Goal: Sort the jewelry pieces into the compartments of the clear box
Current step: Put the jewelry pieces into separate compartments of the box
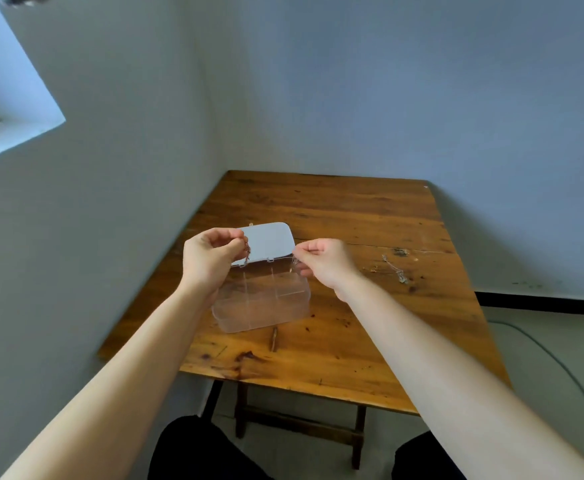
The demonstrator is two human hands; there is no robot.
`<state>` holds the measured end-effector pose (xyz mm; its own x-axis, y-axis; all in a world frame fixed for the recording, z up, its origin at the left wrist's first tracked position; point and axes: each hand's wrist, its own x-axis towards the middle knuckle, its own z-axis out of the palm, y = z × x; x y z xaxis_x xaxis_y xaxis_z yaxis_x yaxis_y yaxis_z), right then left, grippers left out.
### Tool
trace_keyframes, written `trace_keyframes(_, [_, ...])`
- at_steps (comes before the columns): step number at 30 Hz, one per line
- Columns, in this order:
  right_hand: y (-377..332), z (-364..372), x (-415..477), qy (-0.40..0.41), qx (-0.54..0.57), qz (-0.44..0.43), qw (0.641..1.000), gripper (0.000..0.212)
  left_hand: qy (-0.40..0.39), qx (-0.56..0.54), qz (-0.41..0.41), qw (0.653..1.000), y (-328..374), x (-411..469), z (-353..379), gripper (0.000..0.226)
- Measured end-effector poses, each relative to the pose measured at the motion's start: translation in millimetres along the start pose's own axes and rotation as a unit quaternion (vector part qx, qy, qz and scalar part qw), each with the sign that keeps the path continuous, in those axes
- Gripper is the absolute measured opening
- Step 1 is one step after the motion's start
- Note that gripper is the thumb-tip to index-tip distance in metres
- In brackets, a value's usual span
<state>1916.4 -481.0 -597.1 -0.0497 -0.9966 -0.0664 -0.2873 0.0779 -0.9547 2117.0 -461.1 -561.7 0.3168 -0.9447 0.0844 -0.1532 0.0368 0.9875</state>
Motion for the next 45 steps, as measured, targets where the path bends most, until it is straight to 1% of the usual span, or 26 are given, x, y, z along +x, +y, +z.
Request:
trace_keyframes(3, [-0.4,21.3,12.5,-0.015,-0.138,-0.023,0.99,0.02,0.003,0.02,-0.013,1.0,-13.8,3.2,0.8,0.008])
trace_keyframes(7, [-1.0,39.2,22.1,-0.024,-0.304,-0.079,0.949,0.023,-0.009,0.067,-0.013,0.998,-29.5,12.0,6.5,0.007])
trace_keyframes(10, [-0.8,41.3,23.7,-0.043,-0.386,-0.107,0.915,0.025,-0.031,0.122,0.008,0.992,-37.0,18.3,14.7,0.007])
trace_keyframes(12, [0.9,39.3,23.0,-0.043,-0.418,-0.116,0.9,0.026,-0.04,0.199,0.033,0.979,-42.2,21.6,18.8,0.008])
trace_keyframes(13, [2.5,37.9,22.8,-0.041,-0.422,-0.117,0.898,0.026,-0.045,0.237,0.047,0.969,-45.7,23.2,20.5,0.009])
trace_keyframes(15, [5.8,35.1,21.3,-0.035,-0.405,-0.121,0.905,0.026,-0.064,0.293,0.069,0.951,-51.2,24.3,22.0,0.011])
trace_keyframes(18, [9.2,30.5,20.4,-0.025,-0.362,-0.126,0.923,0.025,-0.08,0.345,0.078,0.932,-56.2,22.5,23.6,0.016])
trace_keyframes(22, [14.1,19.6,14.7,0.003,-0.274,-0.124,0.954,0.022,-0.089,0.355,0.093,0.926,-53.6,15.3,21.7,0.023])
trace_keyframes(25, [20.5,1.3,7.1,0.041,-0.208,-0.12,0.97,0.019,-0.067,0.336,0.121,0.932,-48.8,7.8,21.2,0.024])
trace_keyframes(28, [36.6,-24.7,-2.1,0.076,-0.196,-0.109,0.972,0.016,-0.053,0.331,0.153,0.93,-46.9,-6.0,33.4,0.026])
trace_keyframes(30, [52.3,-43.9,-8.5,0.099,-0.201,-0.089,0.97,0.017,-0.063,0.327,0.181,0.925,-46.7,-19.6,50.0,0.027])
trace_keyframes(34, [87.8,-83.1,-18.4,0.155,-0.213,-0.027,0.964,0.021,-0.121,0.333,0.254,0.9,-50.0,-49.9,90.9,0.031])
trace_keyframes(37, [110.5,-109.6,-21.4,0.171,-0.239,0.031,0.955,0.031,-0.187,0.339,0.286,0.877,-54.8,-66.9,119.6,0.034])
trace_keyframes(39, [122.8,-126.8,-20.3,0.176,-0.257,0.063,0.948,0.035,-0.23,0.359,0.281,0.86,-59.0,-73.6,140.9,0.038])
trace_keyframes(41, [131.1,-138.8,-18.2,0.168,-0.27,0.078,0.945,0.04,-0.255,0.392,0.252,0.847,-65.4,-74.6,159.2,0.045])
trace_keyframes(43, [137.2,-145.9,-14.2,0.145,-0.292,0.076,0.942,0.047,-0.258,0.443,0.217,0.831,-72.8,-70.0,175.0,0.053])
trace_keyframes(45, [141.9,-149.6,-8.9,0.111,-0.341,0.06,0.932,0.054,-0.245,0.478,0.178,0.825,-78.4,-62.9,187.3,0.056])
